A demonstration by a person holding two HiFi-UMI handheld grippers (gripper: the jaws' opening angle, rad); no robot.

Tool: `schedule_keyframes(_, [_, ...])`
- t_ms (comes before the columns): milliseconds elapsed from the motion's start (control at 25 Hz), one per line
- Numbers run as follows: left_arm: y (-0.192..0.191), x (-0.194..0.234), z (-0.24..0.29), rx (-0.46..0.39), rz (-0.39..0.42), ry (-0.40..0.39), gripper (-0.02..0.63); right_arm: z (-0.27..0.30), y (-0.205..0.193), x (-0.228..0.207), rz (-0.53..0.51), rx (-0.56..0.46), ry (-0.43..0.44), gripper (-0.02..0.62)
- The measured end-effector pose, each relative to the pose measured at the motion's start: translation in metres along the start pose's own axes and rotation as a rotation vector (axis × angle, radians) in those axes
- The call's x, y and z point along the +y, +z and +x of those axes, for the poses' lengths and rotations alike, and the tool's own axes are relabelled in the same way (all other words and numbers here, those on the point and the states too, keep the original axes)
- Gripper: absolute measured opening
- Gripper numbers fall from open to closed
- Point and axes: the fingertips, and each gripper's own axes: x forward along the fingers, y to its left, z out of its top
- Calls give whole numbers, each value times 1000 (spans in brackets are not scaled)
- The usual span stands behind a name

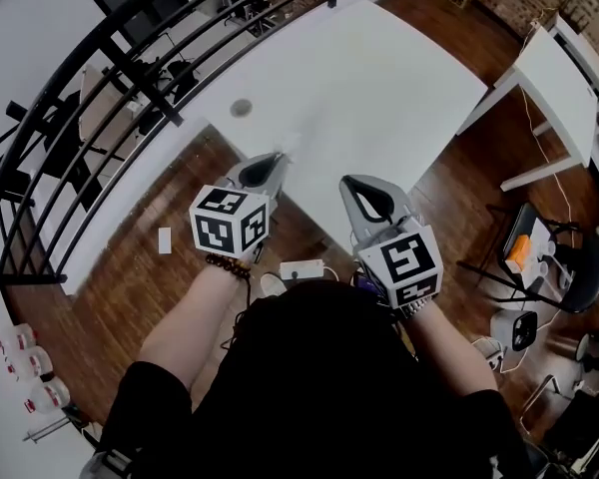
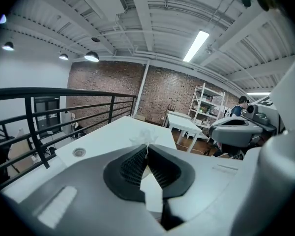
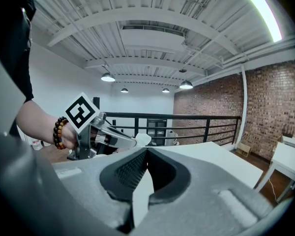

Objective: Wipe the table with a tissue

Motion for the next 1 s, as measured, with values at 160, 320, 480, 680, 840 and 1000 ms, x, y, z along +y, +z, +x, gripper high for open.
schedule_keyframes(160, [8, -19, -4, -27, 15, -10, 21, -7, 2, -1, -17, -8, 6, -8])
schedule_keyframes(320, [10, -31, -7, -41, 26, -12, 21, -11, 2, -2, -21, -17, 15, -8])
schedule_keyframes(480, [10, -40, -11, -46, 34, -12, 21, -14, 1, -2, -18, -24, 20, -8])
schedule_keyframes(680, [11, -49, -12, -49, 44, -10, 21, -16, 1, -7, -18, -32, 19, -8])
schedule_keyframes(840, [14, -53, -12, -53, 51, -5, 21, -18, 2, -11, -17, -34, 25, -8])
schedule_keyframes(1000, [14, -55, -9, -53, 56, -4, 21, -17, 0, -18, -20, -35, 17, -8])
